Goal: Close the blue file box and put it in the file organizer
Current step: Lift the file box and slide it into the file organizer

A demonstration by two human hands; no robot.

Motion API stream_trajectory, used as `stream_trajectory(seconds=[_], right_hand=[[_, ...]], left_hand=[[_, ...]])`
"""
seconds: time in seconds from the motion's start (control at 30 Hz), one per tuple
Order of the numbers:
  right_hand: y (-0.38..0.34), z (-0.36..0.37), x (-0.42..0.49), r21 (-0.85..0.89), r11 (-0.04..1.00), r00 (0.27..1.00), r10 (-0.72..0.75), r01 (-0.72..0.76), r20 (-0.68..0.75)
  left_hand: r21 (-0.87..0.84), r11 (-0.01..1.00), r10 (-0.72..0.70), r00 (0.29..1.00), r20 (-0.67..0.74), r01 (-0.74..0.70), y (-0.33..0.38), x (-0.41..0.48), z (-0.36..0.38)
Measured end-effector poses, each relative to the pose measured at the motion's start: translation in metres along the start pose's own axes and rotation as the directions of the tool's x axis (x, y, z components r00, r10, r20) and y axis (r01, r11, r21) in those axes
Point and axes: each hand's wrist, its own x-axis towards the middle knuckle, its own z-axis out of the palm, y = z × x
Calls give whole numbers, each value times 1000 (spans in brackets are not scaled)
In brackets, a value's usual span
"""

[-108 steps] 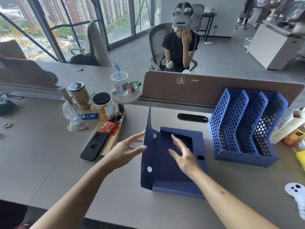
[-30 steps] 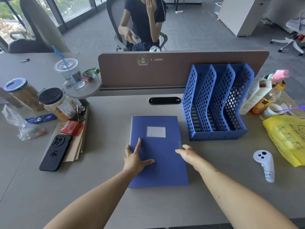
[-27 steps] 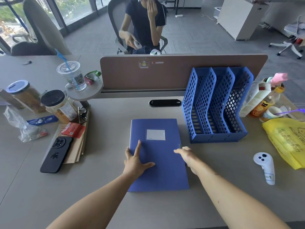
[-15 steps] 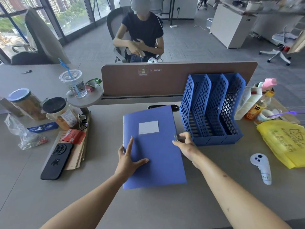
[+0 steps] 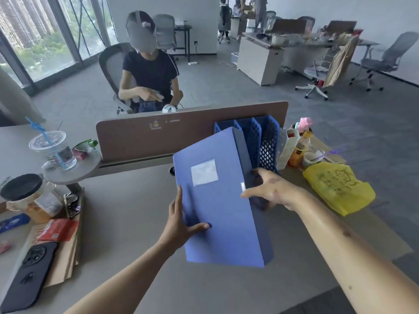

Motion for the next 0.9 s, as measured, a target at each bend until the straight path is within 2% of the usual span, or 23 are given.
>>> stream_trajectory(seconds=[0.1, 0.33, 0.5, 0.67, 0.9], right_hand=[[6, -14, -16, -13, 1000, 992, 13, -15, -126], [5, -51, -45, -246, 969, 934, -86, -2, -346], [1, -70, -43, -181, 980, 863, -160, 81, -478], [5, -74, -20, -167, 976, 829, -210, 142, -518], [6, -59, -1, -154, 980, 818, -192, 128, -542]], left_hand=[[-21, 1000, 24, 998, 62, -22, 17, 12, 21], [-123, 989, 102, 984, 149, -84, 96, 63, 52], [-90, 983, 169, 975, 144, -157, 151, 97, 56], [-51, 988, 151, 974, 167, -144, 178, 122, 56], [78, 990, 100, 974, 202, -117, 173, 151, 50]])
